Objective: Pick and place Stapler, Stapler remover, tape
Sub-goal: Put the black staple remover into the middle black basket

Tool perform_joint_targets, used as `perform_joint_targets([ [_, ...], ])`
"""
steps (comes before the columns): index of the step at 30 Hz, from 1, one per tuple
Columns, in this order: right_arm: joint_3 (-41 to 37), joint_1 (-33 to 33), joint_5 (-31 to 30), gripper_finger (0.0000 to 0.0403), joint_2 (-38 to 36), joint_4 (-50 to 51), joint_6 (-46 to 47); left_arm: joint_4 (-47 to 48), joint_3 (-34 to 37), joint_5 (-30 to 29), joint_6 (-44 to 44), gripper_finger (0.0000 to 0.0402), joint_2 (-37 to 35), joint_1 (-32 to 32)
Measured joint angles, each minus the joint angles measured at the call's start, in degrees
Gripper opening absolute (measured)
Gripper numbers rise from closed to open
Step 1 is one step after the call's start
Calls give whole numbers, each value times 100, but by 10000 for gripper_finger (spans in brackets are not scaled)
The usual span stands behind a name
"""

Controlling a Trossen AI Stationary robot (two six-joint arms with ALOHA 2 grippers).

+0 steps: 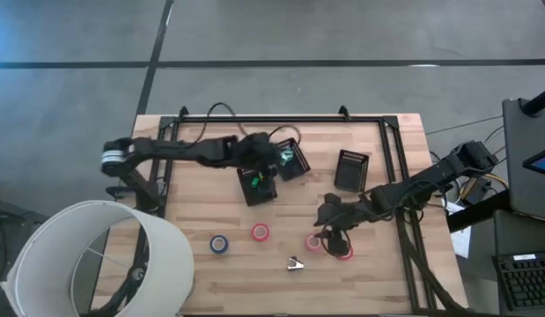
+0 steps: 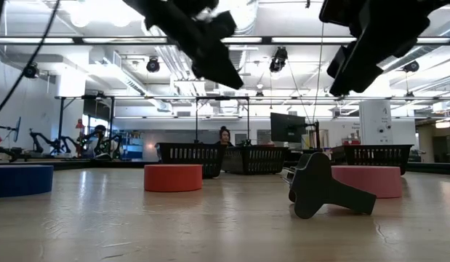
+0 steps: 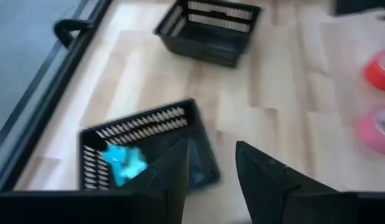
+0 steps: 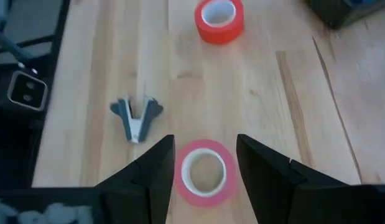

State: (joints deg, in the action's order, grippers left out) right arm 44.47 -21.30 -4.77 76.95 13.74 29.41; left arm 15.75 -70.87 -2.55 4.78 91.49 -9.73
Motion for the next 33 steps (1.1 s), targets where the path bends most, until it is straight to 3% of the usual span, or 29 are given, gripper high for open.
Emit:
perform_joint_targets([
  [8,0,-6,-9,161,13,-310,-2,-689,1640,-13,-306,131,-1137,692],
  [15,17,-28,168,144,612,-708,30,-1313,2632,-15,-601,129,-1641,980],
  [21,492,-134,1244,132,1363,-753,340,-1537,3004,-42,-703,129,-1758,983],
  [29,1427,-430,1269,127,2601,-669,197,-1579,2998,-37,-682,129,-1762,983],
  [33,2042,-441,1041,127,3104,355,-55,-1622,2996,-35,-680,129,-1762,983],
])
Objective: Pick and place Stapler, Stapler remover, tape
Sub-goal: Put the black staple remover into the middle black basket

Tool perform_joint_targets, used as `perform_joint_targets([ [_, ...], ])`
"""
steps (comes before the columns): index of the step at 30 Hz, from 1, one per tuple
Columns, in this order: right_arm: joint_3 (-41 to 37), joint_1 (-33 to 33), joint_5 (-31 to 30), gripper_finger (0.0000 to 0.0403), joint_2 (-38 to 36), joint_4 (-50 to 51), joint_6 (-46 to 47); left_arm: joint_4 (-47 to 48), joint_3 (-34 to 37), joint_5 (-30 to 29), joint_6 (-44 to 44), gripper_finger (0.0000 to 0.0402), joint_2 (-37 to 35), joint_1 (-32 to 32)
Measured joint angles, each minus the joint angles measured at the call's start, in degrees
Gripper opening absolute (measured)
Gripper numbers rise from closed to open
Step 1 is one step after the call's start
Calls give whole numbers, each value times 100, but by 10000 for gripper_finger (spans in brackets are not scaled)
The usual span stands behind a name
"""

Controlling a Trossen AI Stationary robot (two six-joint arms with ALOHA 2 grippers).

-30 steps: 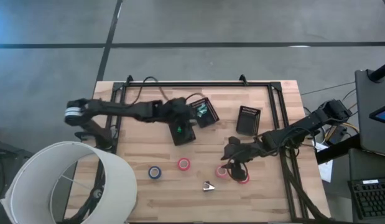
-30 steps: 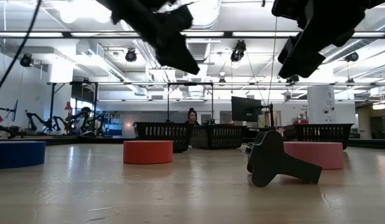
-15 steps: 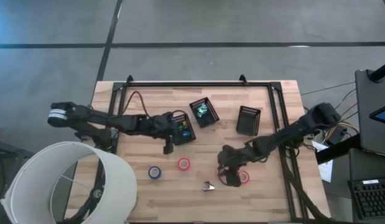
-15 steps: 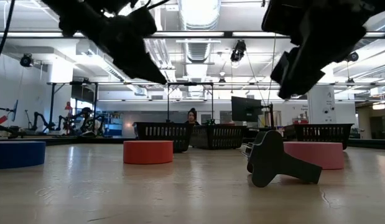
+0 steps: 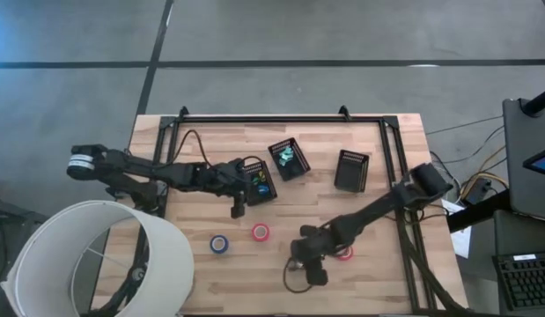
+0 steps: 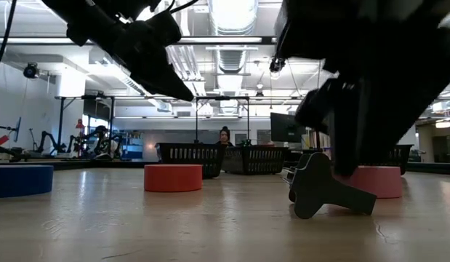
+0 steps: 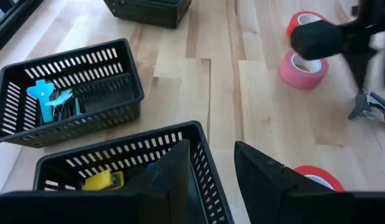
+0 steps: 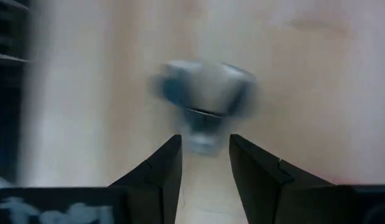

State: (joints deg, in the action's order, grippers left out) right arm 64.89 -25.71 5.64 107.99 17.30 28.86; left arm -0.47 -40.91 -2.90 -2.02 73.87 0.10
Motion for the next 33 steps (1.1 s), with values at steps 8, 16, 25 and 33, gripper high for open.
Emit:
perform_joint_targets([
  [8,1022,-33,-709,127,488,1439,-36,0,0,3,7,129,0,0],
  [16,1095,-125,-453,127,463,1650,-80,24,0,22,7,129,0,0],
  [25,981,-331,-400,128,461,1236,-102,7,0,22,8,129,0,0],
  [33,837,-337,-869,128,461,1021,-22,7,0,20,7,129,0,0],
])
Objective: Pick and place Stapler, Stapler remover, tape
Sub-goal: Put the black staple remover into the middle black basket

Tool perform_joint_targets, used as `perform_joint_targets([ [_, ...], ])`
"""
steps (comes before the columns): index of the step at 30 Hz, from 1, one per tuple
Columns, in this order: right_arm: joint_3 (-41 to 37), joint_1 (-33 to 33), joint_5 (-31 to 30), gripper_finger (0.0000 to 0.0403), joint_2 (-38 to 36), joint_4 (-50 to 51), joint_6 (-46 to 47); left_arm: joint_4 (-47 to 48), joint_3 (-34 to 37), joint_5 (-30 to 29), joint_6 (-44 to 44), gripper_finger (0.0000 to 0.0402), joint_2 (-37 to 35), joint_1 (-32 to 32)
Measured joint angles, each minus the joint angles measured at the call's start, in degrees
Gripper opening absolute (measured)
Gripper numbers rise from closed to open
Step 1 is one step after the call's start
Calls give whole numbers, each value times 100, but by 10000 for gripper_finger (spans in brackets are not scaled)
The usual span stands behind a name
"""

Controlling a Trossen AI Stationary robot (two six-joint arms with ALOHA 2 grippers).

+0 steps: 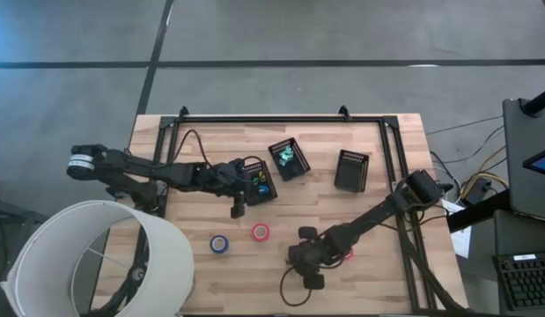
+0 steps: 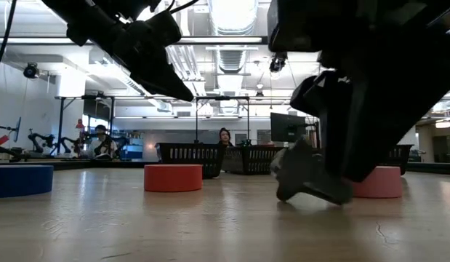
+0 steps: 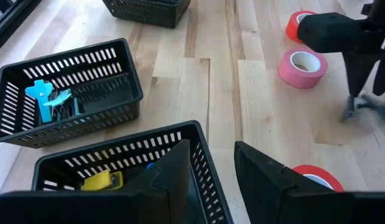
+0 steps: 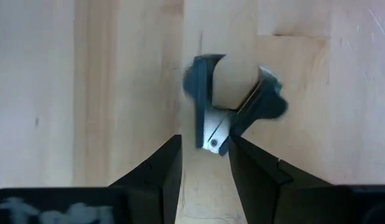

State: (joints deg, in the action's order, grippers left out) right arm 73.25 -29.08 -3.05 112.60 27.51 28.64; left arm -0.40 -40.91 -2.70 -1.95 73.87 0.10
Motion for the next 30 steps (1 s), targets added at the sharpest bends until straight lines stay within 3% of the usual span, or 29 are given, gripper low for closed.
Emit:
perform_joint_targets([
  [14,-149,-2,-455,128,-7,-223,75,-2,0,-22,61,129,2,0],
  [18,-131,0,-498,128,-34,43,117,-2,0,-22,69,129,2,0],
  [24,-131,63,-1046,128,-44,426,136,-2,0,-20,69,129,2,0],
  [30,-39,96,-1064,128,-46,579,124,-2,0,-17,69,129,2,0],
])
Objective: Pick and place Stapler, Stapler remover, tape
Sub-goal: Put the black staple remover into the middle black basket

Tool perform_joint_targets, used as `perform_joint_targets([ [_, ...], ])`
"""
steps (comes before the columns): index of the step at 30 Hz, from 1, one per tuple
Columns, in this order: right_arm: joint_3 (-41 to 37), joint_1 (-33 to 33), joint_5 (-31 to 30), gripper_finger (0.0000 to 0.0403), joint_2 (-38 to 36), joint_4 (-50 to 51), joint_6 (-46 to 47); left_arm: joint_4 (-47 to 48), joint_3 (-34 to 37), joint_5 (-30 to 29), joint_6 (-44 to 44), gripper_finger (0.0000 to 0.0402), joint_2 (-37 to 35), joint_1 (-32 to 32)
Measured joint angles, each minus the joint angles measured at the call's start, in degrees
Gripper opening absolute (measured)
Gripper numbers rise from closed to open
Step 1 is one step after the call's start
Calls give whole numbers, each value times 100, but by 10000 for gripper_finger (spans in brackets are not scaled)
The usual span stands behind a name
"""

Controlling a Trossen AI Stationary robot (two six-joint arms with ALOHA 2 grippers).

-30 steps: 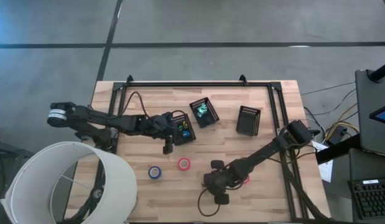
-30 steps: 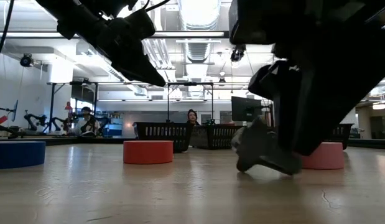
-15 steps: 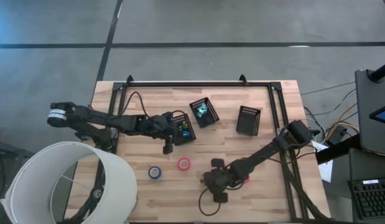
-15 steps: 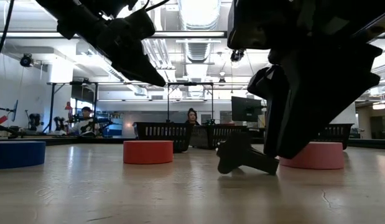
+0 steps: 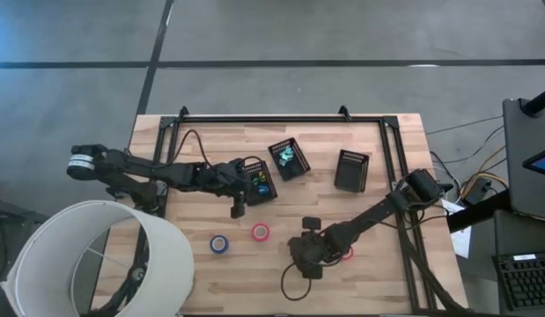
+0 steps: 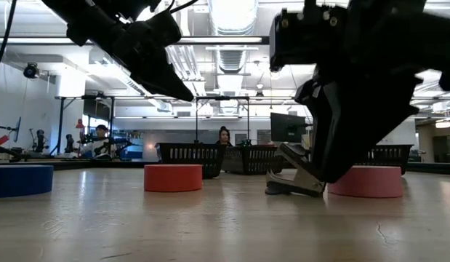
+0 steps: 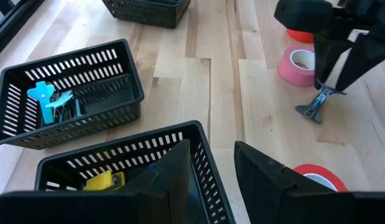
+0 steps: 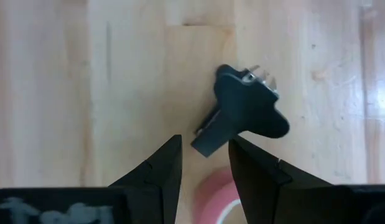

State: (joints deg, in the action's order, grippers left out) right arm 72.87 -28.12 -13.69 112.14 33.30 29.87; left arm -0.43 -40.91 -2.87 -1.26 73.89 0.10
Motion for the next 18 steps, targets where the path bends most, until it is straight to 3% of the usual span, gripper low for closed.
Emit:
perform_joint_targets([
  [7,74,9,-63,128,-4,-124,91,0,0,2,-2,129,0,0],
  [18,23,163,-453,128,7,-114,1292,0,0,22,-4,129,0,-2],
])
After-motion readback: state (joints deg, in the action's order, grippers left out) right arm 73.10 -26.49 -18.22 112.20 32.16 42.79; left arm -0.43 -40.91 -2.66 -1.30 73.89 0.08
